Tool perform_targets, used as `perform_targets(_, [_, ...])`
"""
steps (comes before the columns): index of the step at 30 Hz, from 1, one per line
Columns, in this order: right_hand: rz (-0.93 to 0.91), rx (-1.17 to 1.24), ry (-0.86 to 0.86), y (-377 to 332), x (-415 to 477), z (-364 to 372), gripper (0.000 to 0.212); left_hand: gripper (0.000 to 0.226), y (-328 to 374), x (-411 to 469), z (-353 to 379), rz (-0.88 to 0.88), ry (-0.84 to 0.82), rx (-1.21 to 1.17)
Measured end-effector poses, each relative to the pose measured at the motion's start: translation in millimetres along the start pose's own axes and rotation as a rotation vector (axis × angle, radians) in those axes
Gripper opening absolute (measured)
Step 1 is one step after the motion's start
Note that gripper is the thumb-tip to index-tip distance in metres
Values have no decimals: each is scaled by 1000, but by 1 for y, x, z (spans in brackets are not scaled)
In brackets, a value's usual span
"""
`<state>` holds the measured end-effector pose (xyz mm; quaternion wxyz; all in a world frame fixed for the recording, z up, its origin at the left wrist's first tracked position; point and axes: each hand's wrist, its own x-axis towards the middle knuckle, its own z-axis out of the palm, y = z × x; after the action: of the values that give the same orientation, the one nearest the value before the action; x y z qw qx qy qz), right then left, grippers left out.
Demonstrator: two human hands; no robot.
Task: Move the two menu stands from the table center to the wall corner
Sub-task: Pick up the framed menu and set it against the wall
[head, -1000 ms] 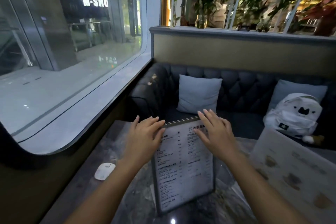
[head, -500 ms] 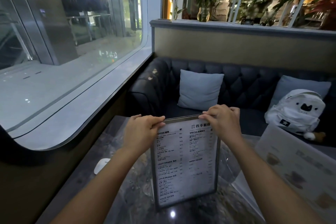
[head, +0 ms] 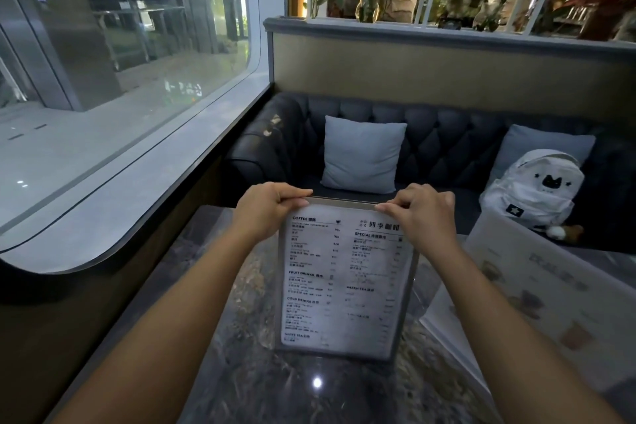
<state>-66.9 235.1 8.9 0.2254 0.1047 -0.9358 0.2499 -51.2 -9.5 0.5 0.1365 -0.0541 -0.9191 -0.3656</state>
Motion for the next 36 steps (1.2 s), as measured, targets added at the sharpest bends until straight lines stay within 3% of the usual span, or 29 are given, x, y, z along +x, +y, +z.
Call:
perform_targets(10, [-16,-102,34,-2,-6,2,31,24,3,-3,-1,44,-32,11])
perform_targets(16, [-73,-154,99,1,-22,-9,34,33,25,-5,3,257,53,203])
perform_targets(22, [-75,-223,185,16,-39,-47,33,35,83,7,31,411,33,117])
perform_targets(36, [220,-419,226,102,-111,-139,23,39,195,9,137,737,-115,91])
